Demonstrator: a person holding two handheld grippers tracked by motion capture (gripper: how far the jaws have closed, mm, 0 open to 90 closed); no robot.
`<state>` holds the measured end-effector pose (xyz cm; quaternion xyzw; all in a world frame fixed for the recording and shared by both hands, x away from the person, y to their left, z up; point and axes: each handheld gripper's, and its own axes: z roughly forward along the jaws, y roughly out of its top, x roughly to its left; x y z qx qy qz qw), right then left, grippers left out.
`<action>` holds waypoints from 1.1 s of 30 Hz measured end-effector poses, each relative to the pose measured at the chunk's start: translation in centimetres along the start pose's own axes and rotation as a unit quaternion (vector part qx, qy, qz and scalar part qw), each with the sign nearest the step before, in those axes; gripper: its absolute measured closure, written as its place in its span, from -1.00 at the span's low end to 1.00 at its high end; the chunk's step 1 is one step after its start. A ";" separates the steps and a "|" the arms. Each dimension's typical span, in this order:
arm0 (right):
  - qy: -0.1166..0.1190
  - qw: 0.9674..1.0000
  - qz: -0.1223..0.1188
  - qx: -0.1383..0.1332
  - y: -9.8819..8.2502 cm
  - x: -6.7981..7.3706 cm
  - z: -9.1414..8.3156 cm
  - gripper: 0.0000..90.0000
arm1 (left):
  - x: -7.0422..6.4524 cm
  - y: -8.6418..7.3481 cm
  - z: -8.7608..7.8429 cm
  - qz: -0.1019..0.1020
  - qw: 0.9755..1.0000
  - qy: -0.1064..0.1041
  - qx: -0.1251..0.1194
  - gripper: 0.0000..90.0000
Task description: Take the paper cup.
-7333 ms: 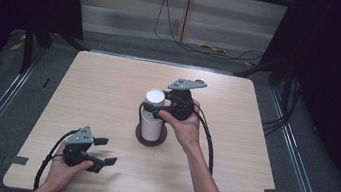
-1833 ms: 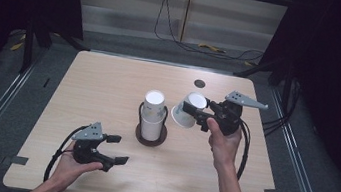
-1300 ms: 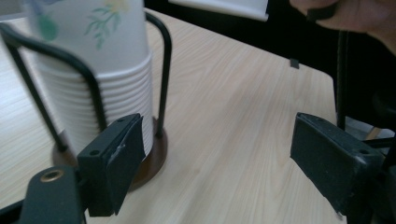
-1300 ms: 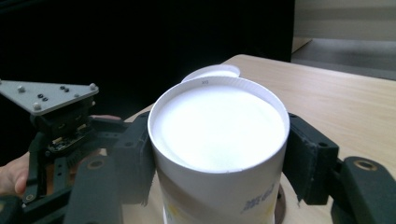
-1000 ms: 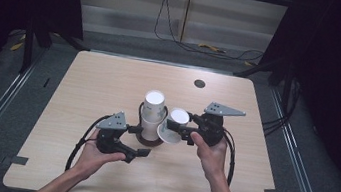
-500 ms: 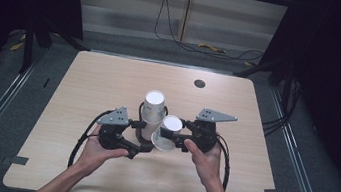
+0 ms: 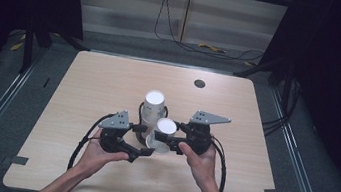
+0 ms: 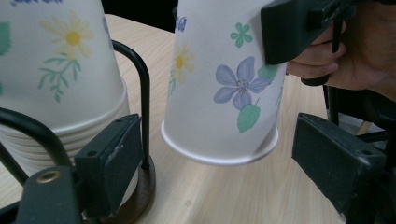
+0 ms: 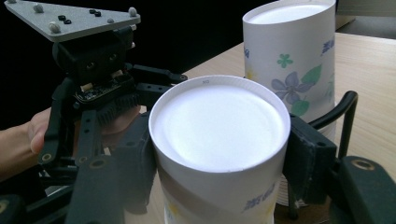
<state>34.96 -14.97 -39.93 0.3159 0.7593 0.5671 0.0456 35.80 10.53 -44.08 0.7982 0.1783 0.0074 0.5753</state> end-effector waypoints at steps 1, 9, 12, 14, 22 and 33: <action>0.003 1.000 -0.001 0.002 0.0 0.2 0.2 -0.21 | 0.1 0.0 0.0 -0.001 1.000 -0.003 0.001 -0.64; 0.011 1.000 -0.009 0.007 0.0 0.8 0.9 -0.21 | 0.1 -0.3 0.2 -0.004 1.000 -0.014 -0.005 -0.65; 0.014 1.000 -0.010 0.010 -0.1 0.9 1.1 -0.21 | 0.1 -0.4 0.4 -0.005 1.000 -0.015 -0.003 -0.65; 0.016 1.000 -0.010 0.011 -0.1 0.9 1.3 -0.21 | 0.0 -0.5 0.5 -0.003 1.000 -0.017 0.001 -0.64; 0.025 0.999 -0.012 0.016 -0.2 1.2 1.9 -0.21 | 0.3 -0.7 0.6 -0.014 1.000 -0.017 0.004 -0.65; 0.035 0.999 -0.011 0.013 -0.2 1.4 2.0 -0.21 | 0.2 -0.8 0.7 -0.010 1.000 -0.016 0.008 -0.62</action>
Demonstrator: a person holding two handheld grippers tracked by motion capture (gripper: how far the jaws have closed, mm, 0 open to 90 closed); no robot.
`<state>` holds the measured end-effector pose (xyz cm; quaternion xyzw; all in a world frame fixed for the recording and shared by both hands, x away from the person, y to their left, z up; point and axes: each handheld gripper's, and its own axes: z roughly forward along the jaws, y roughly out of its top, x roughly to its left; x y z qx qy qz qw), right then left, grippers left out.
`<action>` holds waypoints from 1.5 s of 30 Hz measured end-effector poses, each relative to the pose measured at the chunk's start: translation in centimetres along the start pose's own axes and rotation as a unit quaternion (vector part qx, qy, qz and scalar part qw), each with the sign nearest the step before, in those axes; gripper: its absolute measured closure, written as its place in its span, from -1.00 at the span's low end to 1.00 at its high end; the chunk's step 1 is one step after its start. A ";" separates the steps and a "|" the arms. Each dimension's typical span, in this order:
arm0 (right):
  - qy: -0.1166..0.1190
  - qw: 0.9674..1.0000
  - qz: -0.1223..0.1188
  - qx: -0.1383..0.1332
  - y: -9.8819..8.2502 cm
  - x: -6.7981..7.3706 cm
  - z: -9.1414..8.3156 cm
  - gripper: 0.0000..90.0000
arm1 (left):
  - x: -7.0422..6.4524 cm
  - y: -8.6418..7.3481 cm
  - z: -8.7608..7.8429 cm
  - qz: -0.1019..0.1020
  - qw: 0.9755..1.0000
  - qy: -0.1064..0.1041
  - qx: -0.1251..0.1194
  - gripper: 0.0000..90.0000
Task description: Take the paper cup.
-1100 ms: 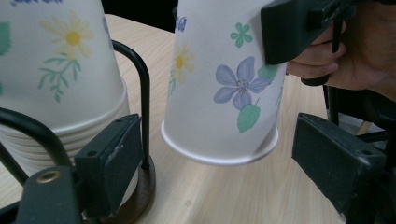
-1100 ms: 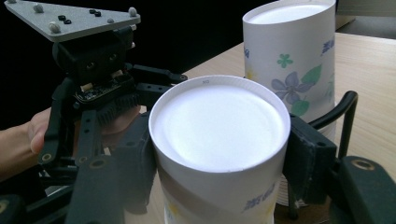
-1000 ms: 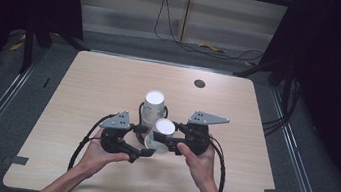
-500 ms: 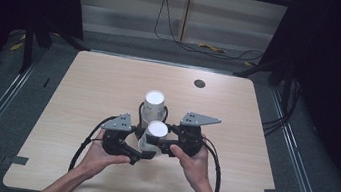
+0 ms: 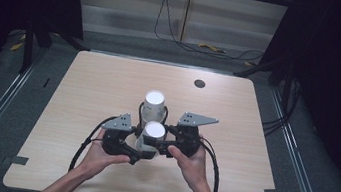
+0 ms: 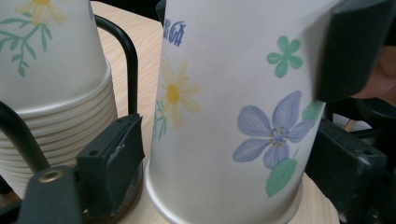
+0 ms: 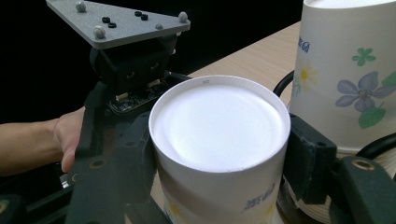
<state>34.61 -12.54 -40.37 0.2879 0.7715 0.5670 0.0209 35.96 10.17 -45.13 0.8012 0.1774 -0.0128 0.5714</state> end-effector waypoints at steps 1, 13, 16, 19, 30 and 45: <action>0.000 1.000 0.000 0.000 0.0 0.0 0.0 -0.21 | 0.0 0.0 0.0 0.000 1.000 -0.001 0.000 -0.62; 0.005 1.000 0.000 -0.001 0.0 0.0 0.0 -0.21 | -0.1 -0.1 -0.2 0.017 1.000 -0.005 -0.006 -0.49; 0.006 1.000 0.000 -0.002 0.0 -0.1 0.0 -0.22 | -0.1 0.0 -0.3 0.022 1.000 -0.005 -0.005 -0.48; 0.010 1.000 0.002 -0.003 0.1 -0.1 -0.1 -0.23 | -0.1 0.0 -0.3 0.027 1.000 -0.006 -0.006 -0.47; 0.015 1.000 0.003 -0.005 0.1 -0.3 0.0 -0.30 | 0.0 0.0 -0.5 0.025 1.000 -0.010 -0.003 -0.44; 0.009 1.000 -0.005 -0.016 0.3 -0.3 -0.4 -0.55 | 0.2 0.1 -0.8 0.017 1.000 -0.007 0.006 -0.43</action>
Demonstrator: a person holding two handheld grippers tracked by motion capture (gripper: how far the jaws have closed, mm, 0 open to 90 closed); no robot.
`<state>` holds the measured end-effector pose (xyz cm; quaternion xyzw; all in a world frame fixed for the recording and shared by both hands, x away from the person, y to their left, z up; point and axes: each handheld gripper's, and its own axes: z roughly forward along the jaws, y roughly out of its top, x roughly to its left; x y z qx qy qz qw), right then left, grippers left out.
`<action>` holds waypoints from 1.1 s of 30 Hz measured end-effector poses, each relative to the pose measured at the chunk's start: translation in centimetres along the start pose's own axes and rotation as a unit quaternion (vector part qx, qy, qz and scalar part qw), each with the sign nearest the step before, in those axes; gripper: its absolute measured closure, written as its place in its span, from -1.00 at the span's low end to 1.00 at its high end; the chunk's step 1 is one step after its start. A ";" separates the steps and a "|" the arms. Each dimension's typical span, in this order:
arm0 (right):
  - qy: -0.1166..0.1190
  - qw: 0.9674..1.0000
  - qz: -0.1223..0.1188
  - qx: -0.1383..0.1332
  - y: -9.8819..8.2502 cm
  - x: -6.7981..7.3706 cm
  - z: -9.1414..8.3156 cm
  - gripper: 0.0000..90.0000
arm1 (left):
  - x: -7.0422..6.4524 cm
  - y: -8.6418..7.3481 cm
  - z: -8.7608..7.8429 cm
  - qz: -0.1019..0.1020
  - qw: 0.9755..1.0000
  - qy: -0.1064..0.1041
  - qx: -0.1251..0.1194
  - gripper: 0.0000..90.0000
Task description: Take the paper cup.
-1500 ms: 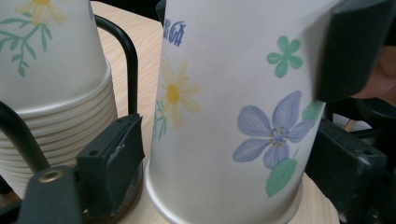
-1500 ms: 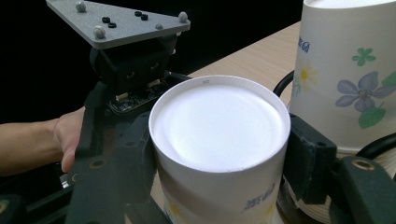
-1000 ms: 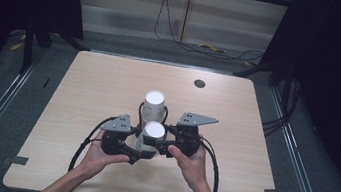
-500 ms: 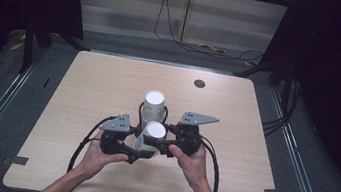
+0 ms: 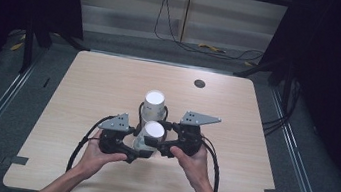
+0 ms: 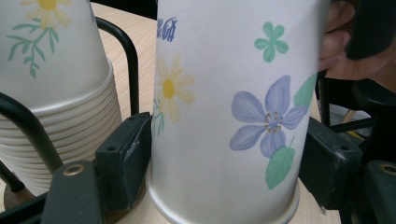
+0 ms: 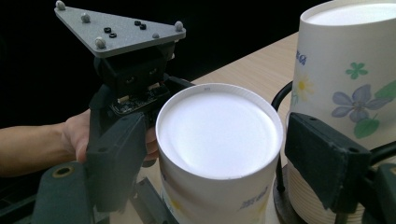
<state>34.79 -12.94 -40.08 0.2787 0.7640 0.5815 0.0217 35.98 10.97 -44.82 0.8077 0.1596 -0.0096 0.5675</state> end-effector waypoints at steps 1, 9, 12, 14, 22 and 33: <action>-0.001 1.000 -0.001 0.000 0.1 0.0 -0.1 -0.55 | 0.0 0.0 -0.1 0.001 1.000 0.001 0.001 -0.43; -0.008 1.000 0.001 -0.007 0.2 -0.2 -0.8 -0.56 | 0.4 0.1 -0.6 -0.007 1.000 0.009 0.009 -0.43; -0.009 1.000 0.003 -0.008 0.1 -0.3 -1.2 -0.56 | 0.5 0.1 -0.7 -0.004 1.000 0.014 0.011 -0.42; -0.012 1.000 0.003 -0.009 0.1 -0.4 -1.4 -0.56 | 0.6 0.2 -0.8 -0.008 1.000 0.014 0.009 -0.42; -0.024 1.000 0.000 -0.008 0.1 -0.6 -2.3 -0.56 | 0.7 0.3 -1.2 -0.013 0.999 0.025 0.024 -0.40; -0.040 0.999 0.001 0.009 -0.1 -0.8 -2.6 -0.58 | 1.2 0.6 -1.6 -0.003 0.998 0.032 0.054 -0.40</action>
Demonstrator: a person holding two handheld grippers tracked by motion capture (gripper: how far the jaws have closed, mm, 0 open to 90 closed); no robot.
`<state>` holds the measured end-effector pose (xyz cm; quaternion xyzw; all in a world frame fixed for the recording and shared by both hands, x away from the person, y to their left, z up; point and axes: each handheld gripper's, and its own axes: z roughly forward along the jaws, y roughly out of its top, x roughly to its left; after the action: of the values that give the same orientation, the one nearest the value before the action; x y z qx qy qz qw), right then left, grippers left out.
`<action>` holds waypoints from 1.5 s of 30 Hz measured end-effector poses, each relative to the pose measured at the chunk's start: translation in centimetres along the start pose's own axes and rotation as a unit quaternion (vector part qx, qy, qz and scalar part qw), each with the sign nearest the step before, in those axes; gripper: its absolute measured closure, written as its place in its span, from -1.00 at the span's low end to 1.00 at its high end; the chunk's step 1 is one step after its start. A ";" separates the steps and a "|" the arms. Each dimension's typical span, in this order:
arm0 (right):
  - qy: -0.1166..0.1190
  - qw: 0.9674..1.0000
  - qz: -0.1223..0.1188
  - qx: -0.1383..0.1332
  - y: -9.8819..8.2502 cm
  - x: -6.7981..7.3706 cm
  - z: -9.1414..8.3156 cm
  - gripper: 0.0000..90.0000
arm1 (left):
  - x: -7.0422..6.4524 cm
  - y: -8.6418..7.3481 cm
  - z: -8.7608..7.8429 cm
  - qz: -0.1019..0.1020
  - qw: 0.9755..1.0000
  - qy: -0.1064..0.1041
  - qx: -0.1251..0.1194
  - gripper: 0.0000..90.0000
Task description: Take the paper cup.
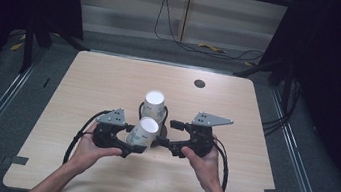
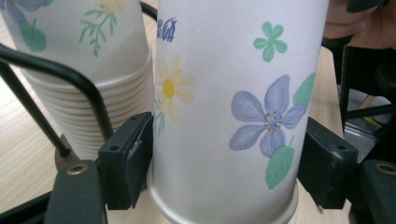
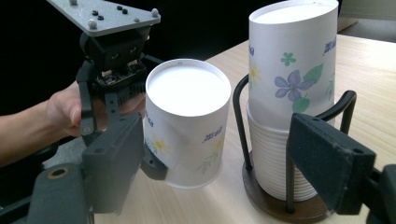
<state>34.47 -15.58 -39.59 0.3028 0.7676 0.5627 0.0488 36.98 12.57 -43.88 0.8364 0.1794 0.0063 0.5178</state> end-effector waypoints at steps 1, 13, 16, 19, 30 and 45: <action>0.000 1.000 -0.001 0.001 0.0 0.0 0.0 -0.58 | 0.1 0.0 -0.1 0.000 1.000 0.001 0.003 -0.40; -0.004 1.000 -0.004 0.022 -0.2 -0.2 0.1 -0.57 | 0.3 0.2 -0.6 -0.001 1.000 -0.001 0.018 -0.39; -0.006 1.000 -0.006 0.028 -0.2 -0.2 0.1 -0.57 | 0.3 0.3 -0.6 0.002 1.000 -0.002 0.020 -0.39; -0.013 0.999 -0.011 0.039 -0.2 -0.2 0.2 -0.59 | 0.4 0.3 -0.7 0.003 1.000 -0.002 0.025 -0.39; -0.004 0.997 -0.019 0.080 -0.4 -0.1 0.9 -0.60 | 0.4 0.3 -0.6 0.011 0.999 -0.008 0.051 -0.39; 0.002 0.992 -0.029 0.120 -0.6 -0.2 1.4 -0.48 | 0.0 0.4 -0.2 0.034 0.995 -0.004 0.094 -0.39</action>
<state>34.98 -14.66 -40.66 0.2831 0.8383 0.4652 0.0263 37.11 12.57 -43.41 0.8870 0.1492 0.0037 0.4370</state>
